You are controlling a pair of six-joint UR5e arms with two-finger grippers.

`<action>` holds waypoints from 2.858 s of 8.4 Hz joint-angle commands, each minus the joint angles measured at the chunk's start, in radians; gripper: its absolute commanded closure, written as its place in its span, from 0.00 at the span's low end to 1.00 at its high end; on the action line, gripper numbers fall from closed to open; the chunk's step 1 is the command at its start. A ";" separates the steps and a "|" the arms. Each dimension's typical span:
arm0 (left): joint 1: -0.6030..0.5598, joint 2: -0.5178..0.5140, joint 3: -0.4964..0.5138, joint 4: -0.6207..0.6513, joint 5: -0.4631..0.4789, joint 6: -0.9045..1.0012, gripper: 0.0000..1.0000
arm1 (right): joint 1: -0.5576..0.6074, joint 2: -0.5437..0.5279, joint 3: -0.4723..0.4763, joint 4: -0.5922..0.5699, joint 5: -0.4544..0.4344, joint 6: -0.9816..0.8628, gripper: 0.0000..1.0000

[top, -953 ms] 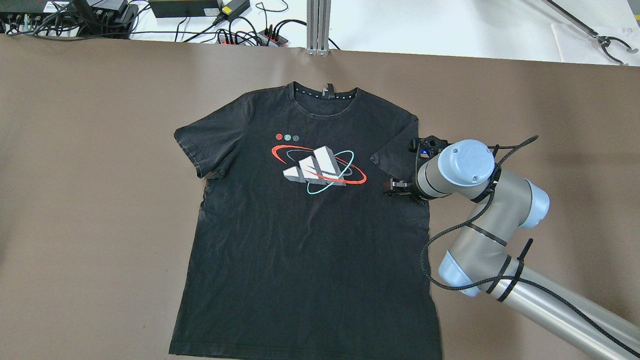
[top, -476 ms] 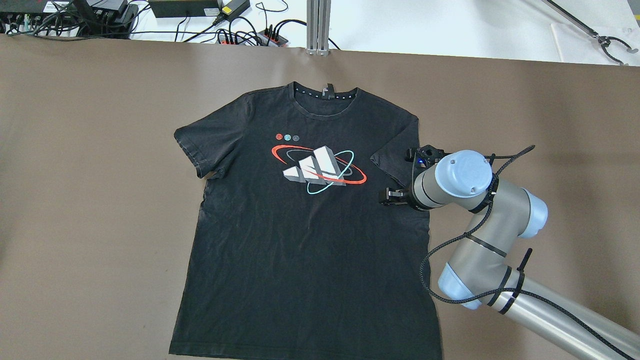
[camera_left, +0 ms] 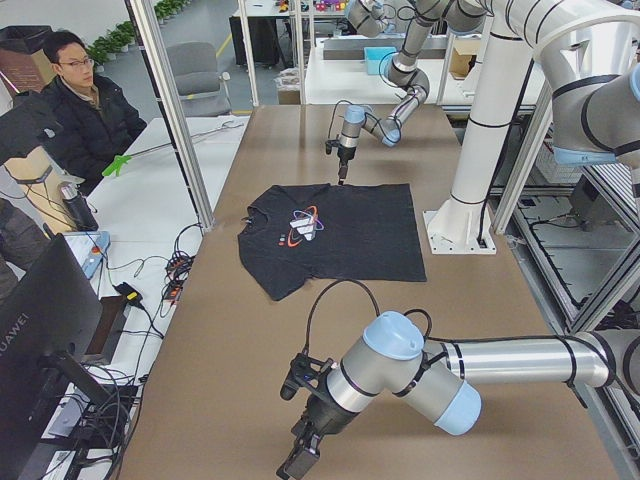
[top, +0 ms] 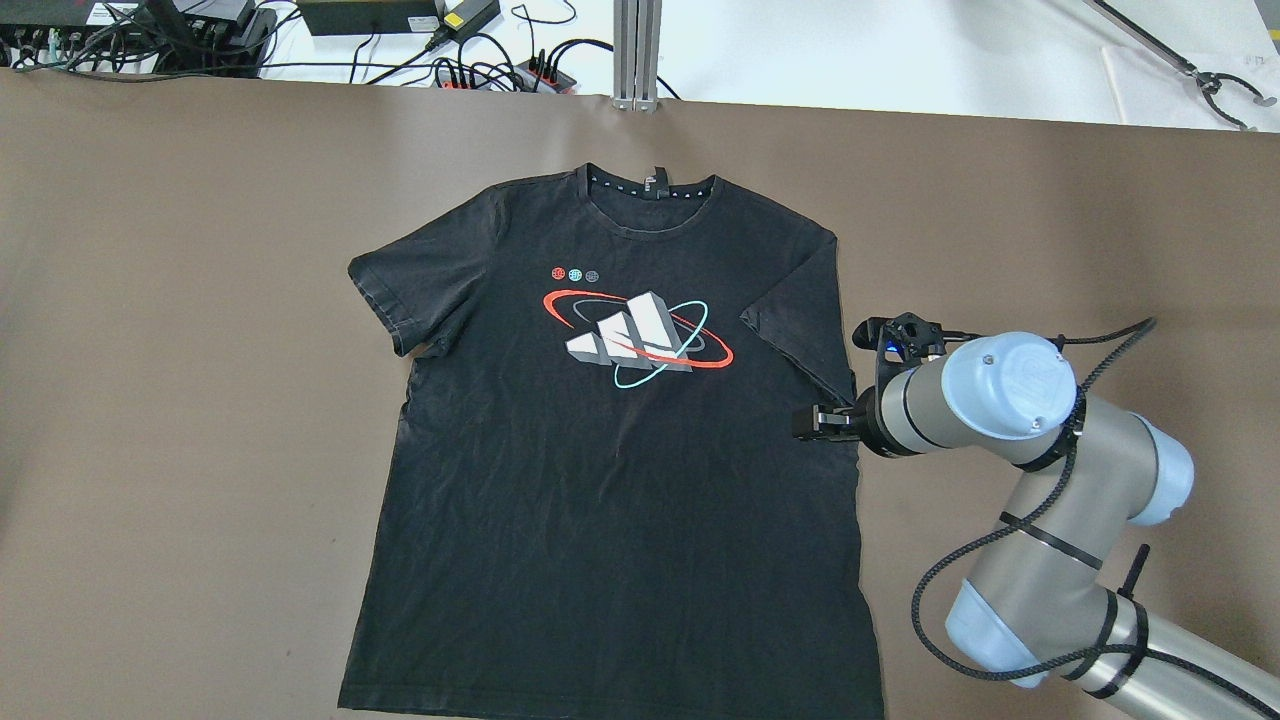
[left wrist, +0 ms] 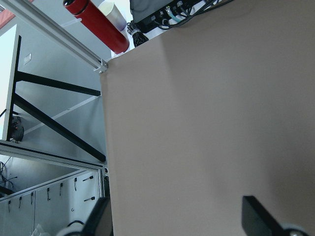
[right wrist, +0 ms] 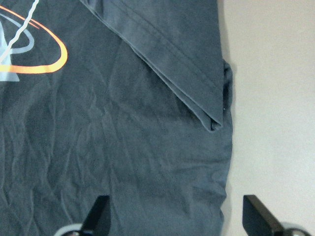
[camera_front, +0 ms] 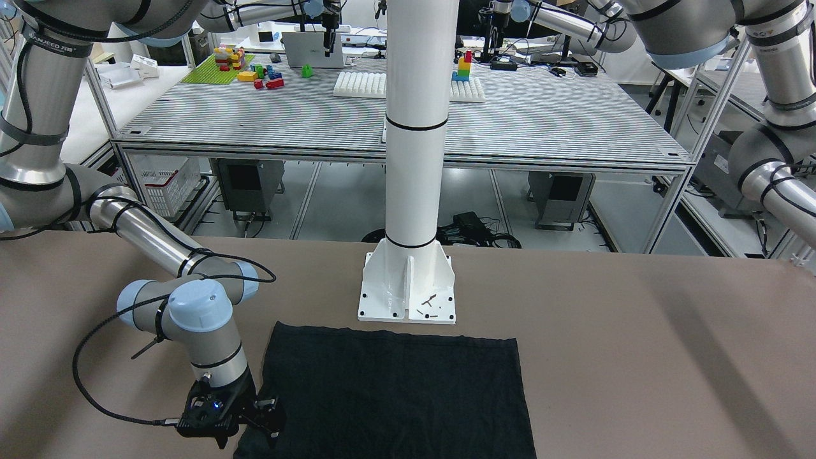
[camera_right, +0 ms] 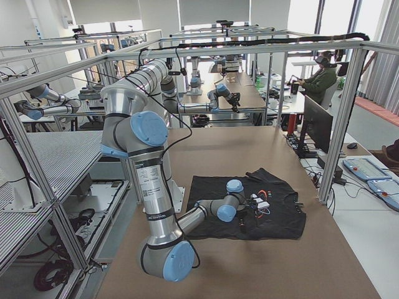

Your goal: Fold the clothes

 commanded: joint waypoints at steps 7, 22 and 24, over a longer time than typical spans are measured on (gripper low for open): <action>0.496 -0.446 0.185 0.028 -0.239 -0.591 0.17 | -0.013 -0.042 0.084 -0.029 -0.002 -0.014 0.06; 0.678 -0.728 0.617 -0.175 -0.226 -0.669 0.75 | 0.003 -0.017 0.070 -0.013 -0.036 -0.005 0.06; 0.676 -0.728 0.617 -0.173 -0.226 -0.667 0.89 | 0.003 -0.017 0.070 -0.013 -0.036 -0.009 0.06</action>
